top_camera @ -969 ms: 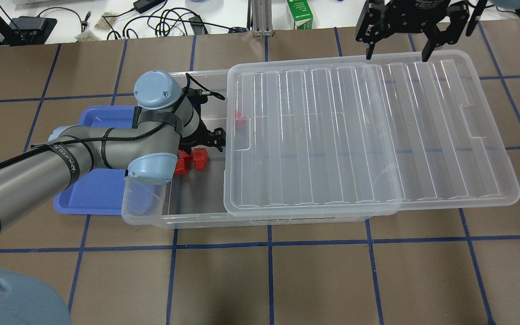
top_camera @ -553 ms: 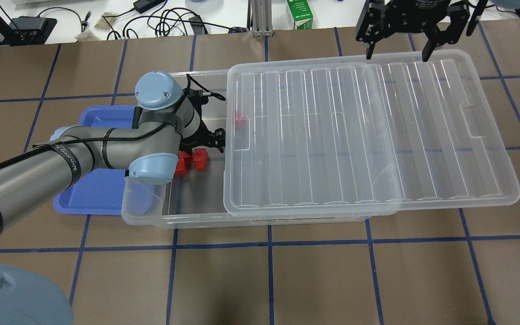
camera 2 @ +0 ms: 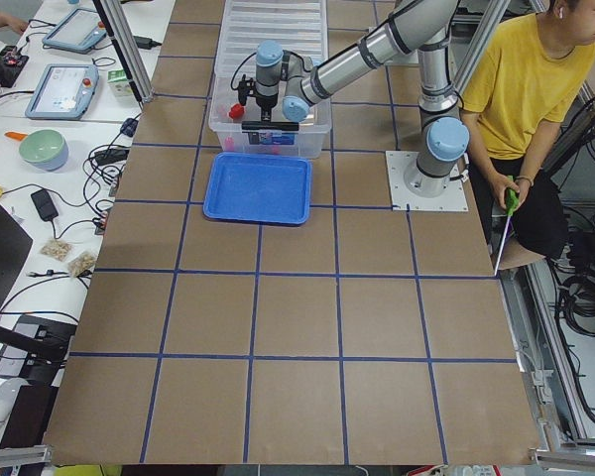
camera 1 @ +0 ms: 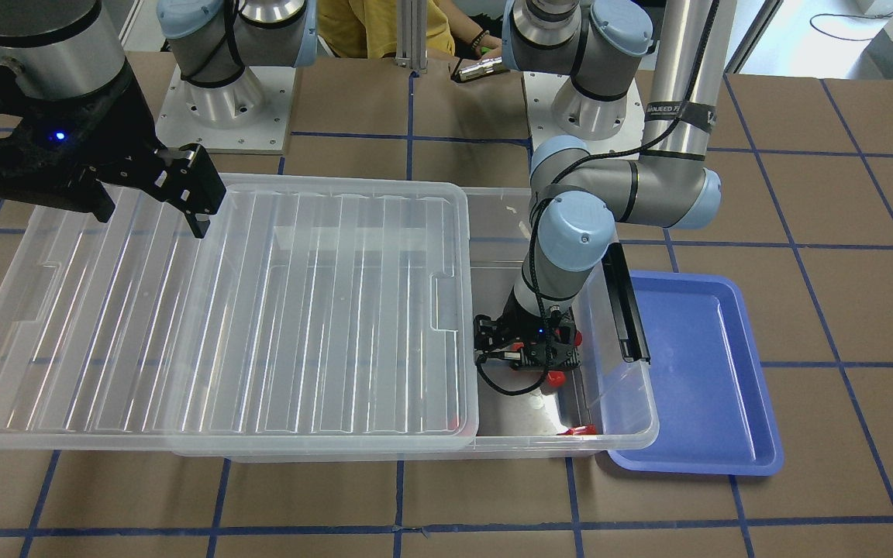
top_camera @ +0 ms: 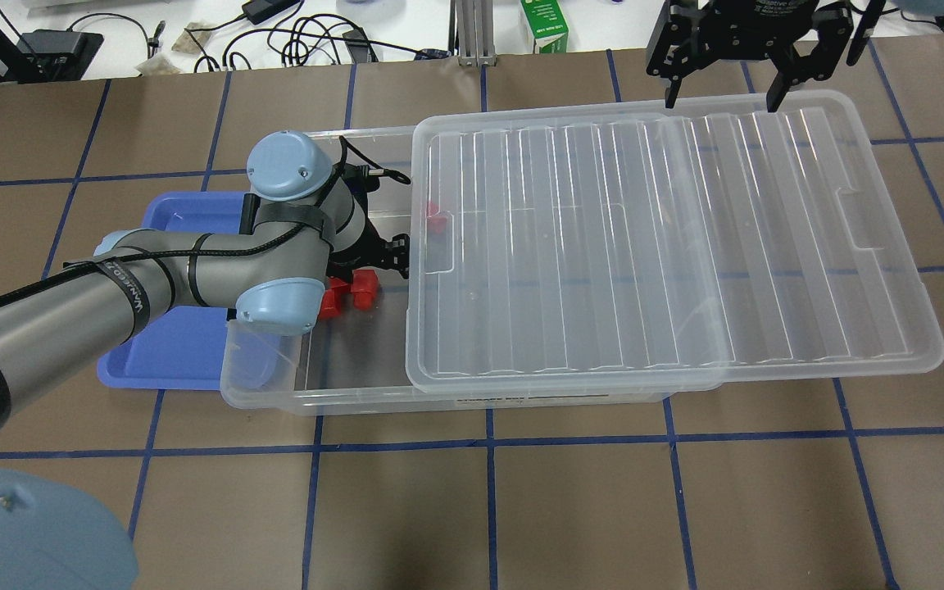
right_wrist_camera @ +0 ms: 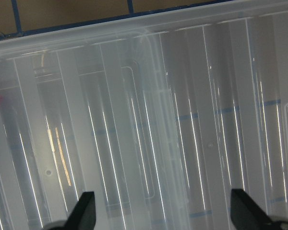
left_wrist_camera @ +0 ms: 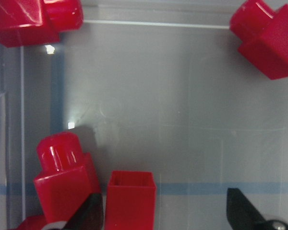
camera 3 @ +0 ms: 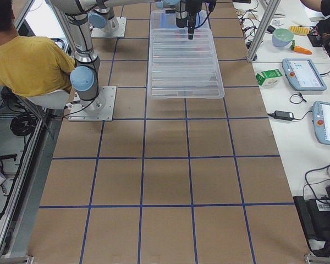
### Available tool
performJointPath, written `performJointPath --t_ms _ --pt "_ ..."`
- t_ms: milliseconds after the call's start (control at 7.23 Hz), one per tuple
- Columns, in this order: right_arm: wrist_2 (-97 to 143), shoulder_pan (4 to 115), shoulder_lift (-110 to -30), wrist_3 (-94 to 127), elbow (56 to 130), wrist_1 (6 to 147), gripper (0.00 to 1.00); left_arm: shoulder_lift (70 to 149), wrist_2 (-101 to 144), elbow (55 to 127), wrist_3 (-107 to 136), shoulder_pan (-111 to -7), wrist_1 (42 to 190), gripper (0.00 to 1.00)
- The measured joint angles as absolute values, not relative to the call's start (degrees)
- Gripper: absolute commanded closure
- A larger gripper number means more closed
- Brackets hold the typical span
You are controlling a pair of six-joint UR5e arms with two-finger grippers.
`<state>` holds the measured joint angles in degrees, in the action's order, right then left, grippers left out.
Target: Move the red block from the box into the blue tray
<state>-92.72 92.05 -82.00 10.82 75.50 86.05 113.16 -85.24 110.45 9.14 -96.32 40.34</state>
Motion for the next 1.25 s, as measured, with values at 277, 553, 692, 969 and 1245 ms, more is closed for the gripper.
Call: performJointPath --t_ms 277,553,692,969,1245 --pt "-92.72 92.10 -82.00 10.81 75.50 86.10 0.00 113.26 -84.42 110.36 8.80 -96.20 40.34 0.08" --pt "-92.73 92.06 -82.00 10.81 75.50 86.09 0.00 113.35 -84.32 110.51 7.80 -95.95 40.42 0.08" --pt "-92.73 92.05 -82.00 10.81 75.50 86.11 0.00 113.35 -84.42 110.66 7.09 -95.80 40.48 0.08" --pt "-92.72 92.10 -82.00 10.81 75.50 86.13 0.00 113.18 -84.76 110.85 6.14 -95.58 40.56 0.07" --pt "-92.72 92.08 -81.97 10.81 75.50 86.13 0.00 113.23 -84.85 111.12 5.87 -95.54 40.70 0.07"
